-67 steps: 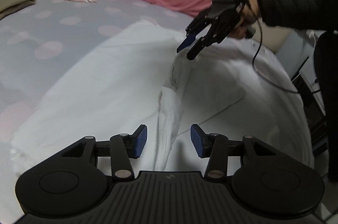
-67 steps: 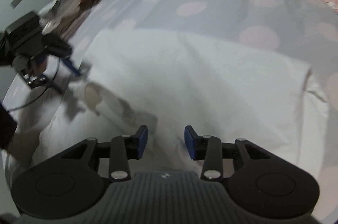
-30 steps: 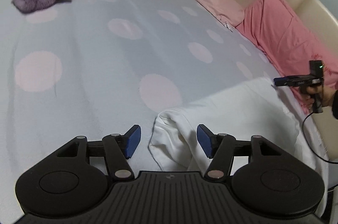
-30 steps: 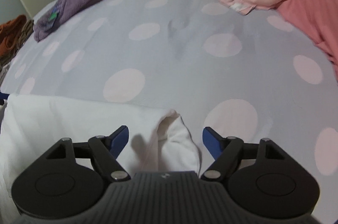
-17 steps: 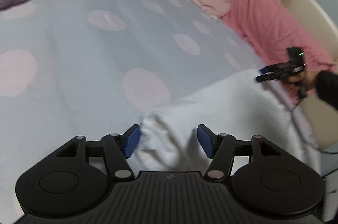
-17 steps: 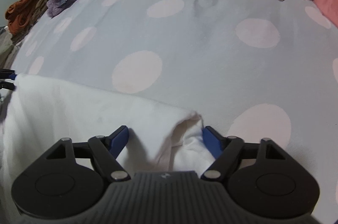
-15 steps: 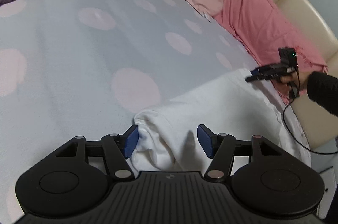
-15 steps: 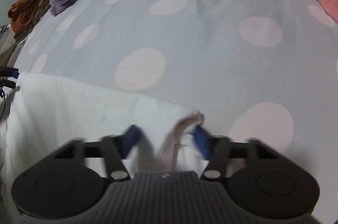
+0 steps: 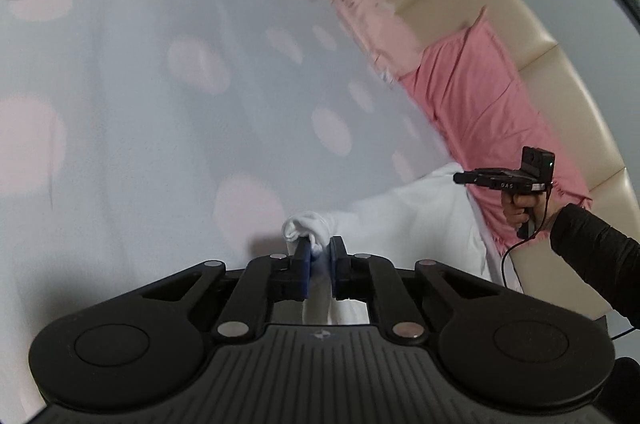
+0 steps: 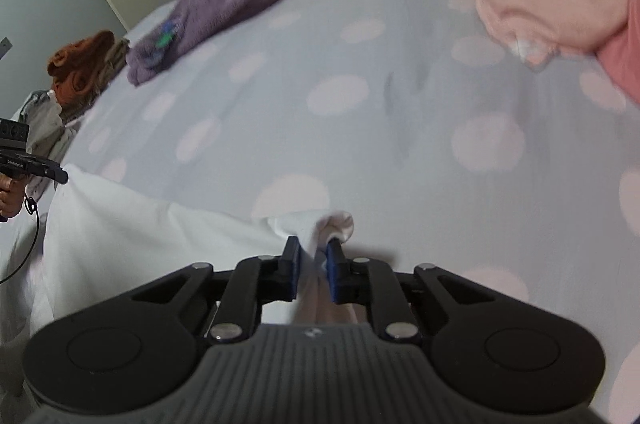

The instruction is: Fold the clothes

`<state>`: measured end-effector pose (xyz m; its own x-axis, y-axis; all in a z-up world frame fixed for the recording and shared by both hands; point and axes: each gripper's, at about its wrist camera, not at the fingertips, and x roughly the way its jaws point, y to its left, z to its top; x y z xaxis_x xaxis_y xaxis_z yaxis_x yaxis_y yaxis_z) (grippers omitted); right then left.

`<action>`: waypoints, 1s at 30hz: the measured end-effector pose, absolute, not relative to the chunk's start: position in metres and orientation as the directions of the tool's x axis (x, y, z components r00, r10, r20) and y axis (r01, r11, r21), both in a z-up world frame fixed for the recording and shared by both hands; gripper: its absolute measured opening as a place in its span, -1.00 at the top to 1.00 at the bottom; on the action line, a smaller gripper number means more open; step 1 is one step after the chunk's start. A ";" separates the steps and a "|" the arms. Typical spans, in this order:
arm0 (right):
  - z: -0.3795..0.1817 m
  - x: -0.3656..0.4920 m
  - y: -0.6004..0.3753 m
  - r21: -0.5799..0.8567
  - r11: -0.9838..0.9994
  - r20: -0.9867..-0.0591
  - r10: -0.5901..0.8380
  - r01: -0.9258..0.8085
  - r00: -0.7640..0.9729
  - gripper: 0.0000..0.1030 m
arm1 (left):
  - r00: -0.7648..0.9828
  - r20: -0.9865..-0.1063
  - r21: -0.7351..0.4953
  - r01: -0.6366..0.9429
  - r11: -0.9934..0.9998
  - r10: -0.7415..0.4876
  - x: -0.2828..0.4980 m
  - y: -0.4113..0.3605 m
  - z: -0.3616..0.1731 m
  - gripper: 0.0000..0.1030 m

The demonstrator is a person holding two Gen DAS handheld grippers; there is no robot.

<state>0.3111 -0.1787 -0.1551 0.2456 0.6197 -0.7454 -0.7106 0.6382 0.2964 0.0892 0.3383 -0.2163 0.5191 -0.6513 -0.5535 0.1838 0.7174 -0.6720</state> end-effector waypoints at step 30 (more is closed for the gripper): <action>-0.146 0.356 -0.118 0.087 0.811 -0.773 0.421 -0.578 0.474 0.30 | 0.637 -0.690 -0.427 0.023 0.904 -0.342 0.094 0.360 -0.183 0.58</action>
<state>0.3564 -0.1177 -0.1464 0.4744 0.4211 -0.7730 -0.5779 0.8114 0.0874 0.0936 0.3602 -0.1830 0.6374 -0.3423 -0.6903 0.0233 0.9041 -0.4268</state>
